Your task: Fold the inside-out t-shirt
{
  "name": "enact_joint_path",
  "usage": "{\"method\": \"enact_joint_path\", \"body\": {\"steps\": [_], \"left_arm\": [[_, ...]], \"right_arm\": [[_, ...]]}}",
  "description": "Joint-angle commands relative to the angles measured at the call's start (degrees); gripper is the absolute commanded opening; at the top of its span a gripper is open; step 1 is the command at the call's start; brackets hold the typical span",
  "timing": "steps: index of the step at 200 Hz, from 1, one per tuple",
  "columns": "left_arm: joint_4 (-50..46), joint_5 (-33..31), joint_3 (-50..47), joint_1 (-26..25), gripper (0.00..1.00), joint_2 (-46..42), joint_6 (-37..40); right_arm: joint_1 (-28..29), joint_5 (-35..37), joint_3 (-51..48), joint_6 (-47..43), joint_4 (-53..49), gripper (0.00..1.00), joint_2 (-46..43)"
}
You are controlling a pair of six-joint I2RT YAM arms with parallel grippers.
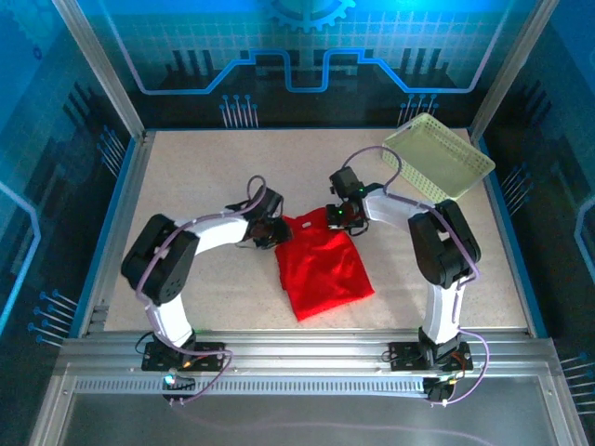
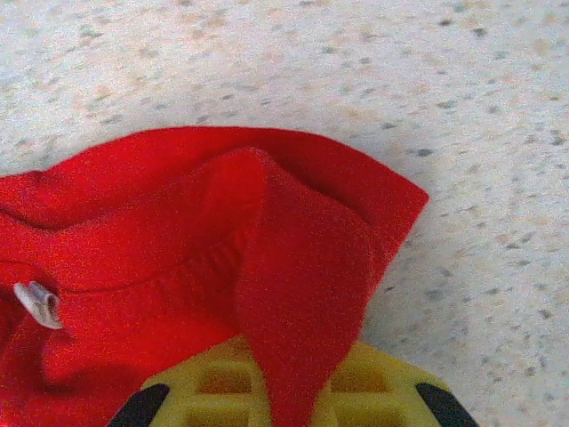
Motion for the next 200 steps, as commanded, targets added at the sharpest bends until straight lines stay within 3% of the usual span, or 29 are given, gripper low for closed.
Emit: {"method": "enact_joint_path", "body": {"steps": [1, 41, 64, 149, 200], "left_arm": [[1.17, -3.87, -3.91, 0.45, 0.44, -4.32, -1.93], [1.15, -1.88, -3.6, 4.57, 0.59, -5.59, -2.36], [-0.1, -0.36, -0.56, 3.95, 0.64, -3.21, -2.08], [4.15, 2.23, 6.46, -0.16, 0.63, 10.22, -6.78], [7.38, 4.1, 10.34, -1.73, 0.49, 16.54, -7.3]], "right_arm": [[0.09, 0.74, 0.18, -2.09, 0.3, 0.14, -2.25], [-0.81, 2.81, 4.19, -4.51, -3.28, 0.5, -1.27], [-0.7, 2.25, 4.27, -5.34, -3.87, 0.58, -1.03], [-0.09, 1.77, 1.72, -2.07, -2.86, 0.63, 2.75], [0.39, -2.58, 1.69, -1.34, -1.37, 0.57, 4.51]]}}
